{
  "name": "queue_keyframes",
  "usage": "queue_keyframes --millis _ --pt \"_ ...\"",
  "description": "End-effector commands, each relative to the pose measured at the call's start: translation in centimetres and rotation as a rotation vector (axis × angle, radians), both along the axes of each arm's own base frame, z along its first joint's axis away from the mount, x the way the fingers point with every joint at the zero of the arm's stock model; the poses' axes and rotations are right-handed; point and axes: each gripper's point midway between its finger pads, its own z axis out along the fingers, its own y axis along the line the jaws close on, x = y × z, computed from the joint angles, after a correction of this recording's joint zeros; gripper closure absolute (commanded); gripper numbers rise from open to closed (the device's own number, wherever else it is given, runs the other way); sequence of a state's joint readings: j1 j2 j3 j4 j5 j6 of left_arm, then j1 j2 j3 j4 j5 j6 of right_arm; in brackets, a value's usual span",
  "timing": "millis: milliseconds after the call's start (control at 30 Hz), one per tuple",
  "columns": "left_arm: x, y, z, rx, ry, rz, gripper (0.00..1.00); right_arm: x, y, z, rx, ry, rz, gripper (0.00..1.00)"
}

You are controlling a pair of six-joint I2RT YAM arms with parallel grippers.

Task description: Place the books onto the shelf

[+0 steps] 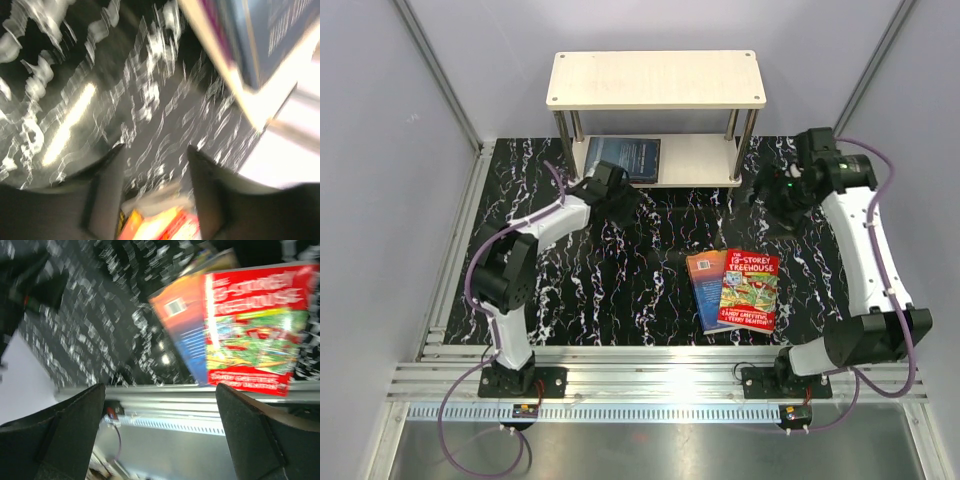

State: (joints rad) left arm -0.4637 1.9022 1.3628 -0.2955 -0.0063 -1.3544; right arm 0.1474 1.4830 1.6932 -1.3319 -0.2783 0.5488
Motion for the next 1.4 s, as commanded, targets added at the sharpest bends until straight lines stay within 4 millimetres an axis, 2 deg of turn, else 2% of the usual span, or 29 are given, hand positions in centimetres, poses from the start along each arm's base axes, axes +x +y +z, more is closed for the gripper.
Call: queue_keyframes --millis 0,33,67,100,133,167,233,267,333,367,467,633,667,800,933,1067,1233,1367 --pt "-4.2 -5.7 4.8 -0.052 -0.123 -0.341 0.33 -2.9 -5.6 -0.7 -0.129 0.052 -0.194 0.00" --pt "-5.7 -8.0 5.5 -0.023 -0.180 -0.464 0.26 -3.0 -5.7 -1.0 -0.124 0.058 -0.213 0.00" --pt "-6.5 -9.3 6.2 -0.014 -0.207 -0.528 0.12 -3.8 -5.7 -2.5 -0.131 0.099 -0.216 0.01" --pt "-7.1 -11.3 7.7 -0.027 -0.241 -0.601 0.10 -3.9 -5.8 -3.1 -0.132 0.092 -0.220 0.00" --pt "-8.9 -13.6 8.0 -0.026 -0.265 -0.699 0.07 -4.3 -5.9 -4.0 -0.133 0.113 -0.230 0.00" --pt "-9.8 -14.9 8.2 -0.037 -0.262 -0.746 0.05 -5.6 -6.0 -6.4 -0.143 0.188 -0.232 0.00" --pt "-11.9 -17.9 8.5 -0.076 -0.244 -0.848 0.05 -6.5 -5.9 -8.1 -0.116 0.213 -0.258 0.00" --pt "-12.7 -18.6 8.6 -0.083 -0.243 -0.872 0.05 -7.9 -5.6 -10.1 -0.093 0.274 -0.265 0.00" --pt "-14.3 -20.0 8.3 -0.080 -0.229 -0.908 0.05 -8.3 -5.3 -11.0 -0.067 0.250 -0.289 0.00" --pt "-14.7 -20.2 8.1 -0.076 -0.225 -0.918 0.05 -9.3 -5.5 -12.1 -0.080 0.268 -0.299 0.00" --pt "-16.4 -21.1 6.7 -0.063 -0.187 -0.945 0.06 -9.7 -6.5 -13.5 -0.136 0.266 -0.326 0.00" --pt "-19.0 -21.6 4.0 0.012 -0.128 -0.991 0.06 -9.9 -8.9 -14.6 -0.222 0.258 -0.418 0.00" --pt "-19.3 -21.6 3.1 0.024 -0.109 -0.999 0.07 -10.2 -9.4 -15.4 -0.245 0.268 -0.435 0.00" --pt "-20.8 -21.7 1.2 0.062 -0.065 -1.019 0.07 -8.5 -9.8 -17.8 -0.194 0.268 -0.474 0.00" --pt "-21.3 -21.7 0.7 0.061 -0.053 -1.017 0.07 -7.0 -10.4 -18.6 -0.157 0.263 -0.518 0.00" --pt "-21.2 -21.9 0.3 0.061 -0.048 -1.022 0.07 -6.4 -9.2 -19.6 -0.043 0.292 -0.550 0.00" --pt "-21.4 -22.7 -0.7 0.034 -0.024 -1.026 0.07 -5.3 -8.8 -20.9 -0.004 0.257 -0.525 0.00" --pt "-21.8 -23.4 -1.7 -0.019 -0.005 -1.033 0.07 -4.3 -7.5 -21.5 0.082 0.240 -0.511 0.05"
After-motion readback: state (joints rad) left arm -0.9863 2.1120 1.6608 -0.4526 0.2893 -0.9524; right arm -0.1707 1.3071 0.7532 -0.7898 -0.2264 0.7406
